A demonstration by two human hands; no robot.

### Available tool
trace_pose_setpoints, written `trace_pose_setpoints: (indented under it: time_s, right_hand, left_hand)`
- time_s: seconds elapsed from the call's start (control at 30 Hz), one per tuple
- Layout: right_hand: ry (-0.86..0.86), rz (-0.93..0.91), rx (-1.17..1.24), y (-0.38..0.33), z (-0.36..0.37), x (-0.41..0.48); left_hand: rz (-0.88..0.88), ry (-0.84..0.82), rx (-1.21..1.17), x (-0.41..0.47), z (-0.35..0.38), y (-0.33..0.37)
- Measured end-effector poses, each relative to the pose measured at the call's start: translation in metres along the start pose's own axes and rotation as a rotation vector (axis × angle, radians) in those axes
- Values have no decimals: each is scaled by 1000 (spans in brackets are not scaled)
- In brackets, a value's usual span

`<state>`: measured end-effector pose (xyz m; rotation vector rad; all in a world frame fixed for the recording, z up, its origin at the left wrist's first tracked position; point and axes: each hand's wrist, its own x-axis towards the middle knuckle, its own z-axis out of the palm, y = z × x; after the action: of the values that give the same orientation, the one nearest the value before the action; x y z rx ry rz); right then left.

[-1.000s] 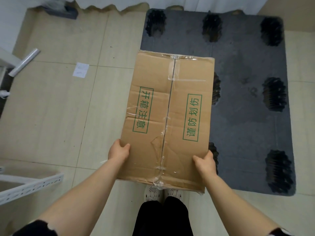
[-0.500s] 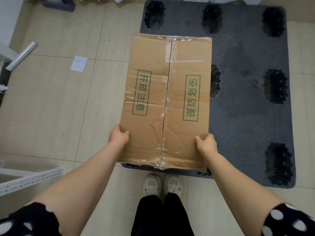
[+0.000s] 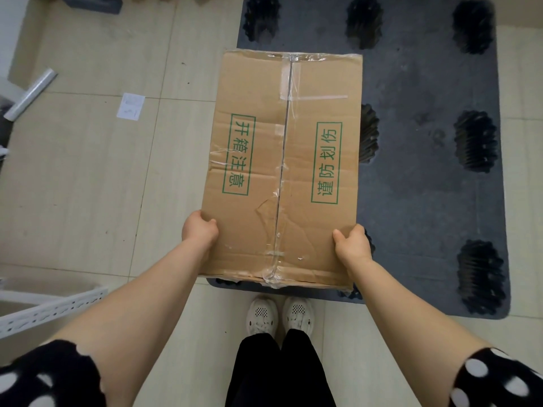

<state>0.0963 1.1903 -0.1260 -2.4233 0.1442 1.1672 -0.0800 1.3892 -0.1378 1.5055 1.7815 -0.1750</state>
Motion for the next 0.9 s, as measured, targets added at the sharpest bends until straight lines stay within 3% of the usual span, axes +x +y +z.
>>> trace_pose_setpoints:
  time_s: [0.7,0.8,0.9]
  right_hand:
    - [2,34,-11,0,2,9]
    - [31,31,-3,0,-2,3]
    - [45,18,27,-6,-15,-13]
  left_hand:
    - [-50,-78,39,5,-1,7]
    - [-55,-28,186,-6,-5,15]
    - [48,3,329,-28,-9,35]
